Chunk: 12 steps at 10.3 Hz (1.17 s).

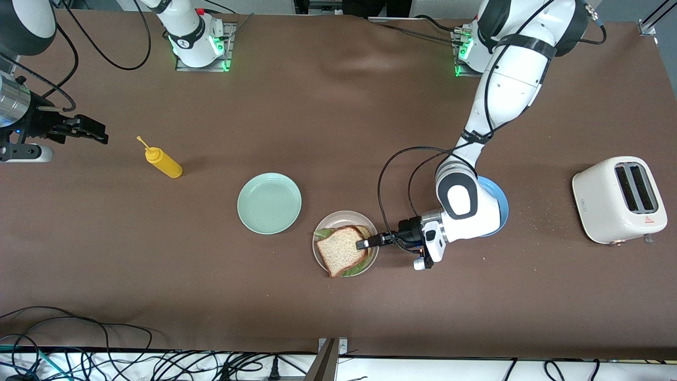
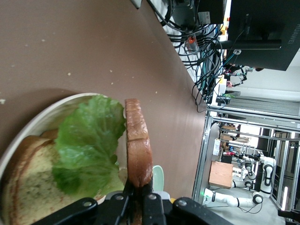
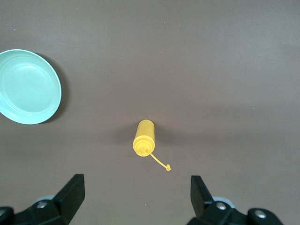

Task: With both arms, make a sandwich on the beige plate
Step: 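Open the left gripper and withdraw it from the sandwich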

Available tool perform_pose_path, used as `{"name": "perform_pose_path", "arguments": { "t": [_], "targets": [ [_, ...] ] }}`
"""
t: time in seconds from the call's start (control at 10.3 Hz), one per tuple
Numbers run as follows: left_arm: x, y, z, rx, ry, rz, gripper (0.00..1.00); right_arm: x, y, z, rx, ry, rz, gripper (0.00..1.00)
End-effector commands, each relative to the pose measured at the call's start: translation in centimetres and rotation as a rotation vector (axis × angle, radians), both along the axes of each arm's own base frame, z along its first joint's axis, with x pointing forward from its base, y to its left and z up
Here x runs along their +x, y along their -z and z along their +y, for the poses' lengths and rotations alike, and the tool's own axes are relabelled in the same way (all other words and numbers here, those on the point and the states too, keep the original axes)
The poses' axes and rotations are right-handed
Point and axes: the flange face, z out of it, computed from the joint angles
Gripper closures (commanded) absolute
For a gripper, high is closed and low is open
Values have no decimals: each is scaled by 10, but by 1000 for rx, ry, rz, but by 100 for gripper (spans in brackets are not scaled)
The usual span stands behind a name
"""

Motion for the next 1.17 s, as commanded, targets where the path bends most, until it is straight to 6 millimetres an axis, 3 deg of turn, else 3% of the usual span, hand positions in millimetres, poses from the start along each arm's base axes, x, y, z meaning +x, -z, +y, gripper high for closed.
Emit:
{"name": "perform_pose_path", "arguments": {
  "t": [0.0, 0.1, 0.19, 0.29, 0.68, 0.88, 1.07],
  "targets": [
    [-12, 10, 4, 20, 13, -50, 100, 2, -2, -6, -3, -16, -4, 0],
    [-13, 13, 5, 28, 28, -80, 76, 2, -3, -5, -3, -17, -6, 0],
    [-14, 15, 8, 37, 38, -102, 31, 2, -3, -5, -3, -17, -6, 0],
    [-15, 16, 11, 41, 36, -99, 0, 2, -2, -6, -3, -16, -4, 0],
    [-6, 2, 35, 82, 40, -110, 0, 2, -2, -5, -3, -17, -4, 0],
    [4, -27, 50, 104, 29, -72, 0, 2, -2, -5, -3, -17, -4, 0],
    [15, -57, 68, 237, 60, -12, 0, 2, -2, -6, -3, -16, -4, 0]
  ]
}}
